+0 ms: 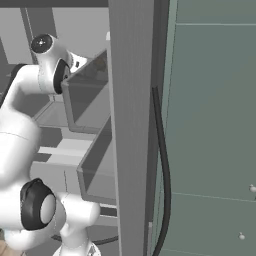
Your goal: Place one squash and one chicken drumstick in each tupperware on the nearby counter, to pack two identical lunches.
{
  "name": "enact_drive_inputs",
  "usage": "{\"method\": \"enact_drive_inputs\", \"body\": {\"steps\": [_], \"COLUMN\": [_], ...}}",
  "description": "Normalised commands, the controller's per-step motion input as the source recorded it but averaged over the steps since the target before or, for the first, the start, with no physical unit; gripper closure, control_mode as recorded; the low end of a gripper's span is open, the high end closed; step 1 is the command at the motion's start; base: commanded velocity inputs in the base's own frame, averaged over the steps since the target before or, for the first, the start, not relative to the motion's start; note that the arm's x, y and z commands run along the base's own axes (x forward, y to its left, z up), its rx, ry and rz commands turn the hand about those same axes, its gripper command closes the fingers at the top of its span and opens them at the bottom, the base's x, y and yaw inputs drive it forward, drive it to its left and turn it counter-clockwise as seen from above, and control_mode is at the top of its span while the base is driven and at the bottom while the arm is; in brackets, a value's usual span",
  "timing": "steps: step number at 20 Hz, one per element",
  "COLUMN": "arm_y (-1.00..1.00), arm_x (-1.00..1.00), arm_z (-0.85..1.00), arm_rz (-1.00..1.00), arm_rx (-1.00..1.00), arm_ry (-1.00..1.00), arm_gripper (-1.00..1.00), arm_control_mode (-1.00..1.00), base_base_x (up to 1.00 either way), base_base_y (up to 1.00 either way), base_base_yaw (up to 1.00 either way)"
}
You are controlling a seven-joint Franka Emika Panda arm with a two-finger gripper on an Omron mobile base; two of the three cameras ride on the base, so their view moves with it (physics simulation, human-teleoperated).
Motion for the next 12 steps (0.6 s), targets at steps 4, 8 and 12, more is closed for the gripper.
{"method": "enact_drive_inputs", "body": {"steps": [4, 8, 12], "arm_y": [-0.08, -0.05, 0.00], "arm_x": [0.49, 0.51, 0.53], "arm_z": [0.00, 0.00, 0.00], "arm_rz": [-0.03, -0.01, 0.00], "arm_rx": [0.00, 0.00, 0.00], "arm_ry": [0.00, 0.00, 0.00], "arm_gripper": [-1.00, -1.00, -1.00], "arm_control_mode": [-1.00, -1.00, -1.00], "base_base_x": [0.00, 0.00, 0.00], "base_base_y": [0.00, 0.00, 0.00], "base_base_yaw": [0.00, 0.00, 0.00]}}
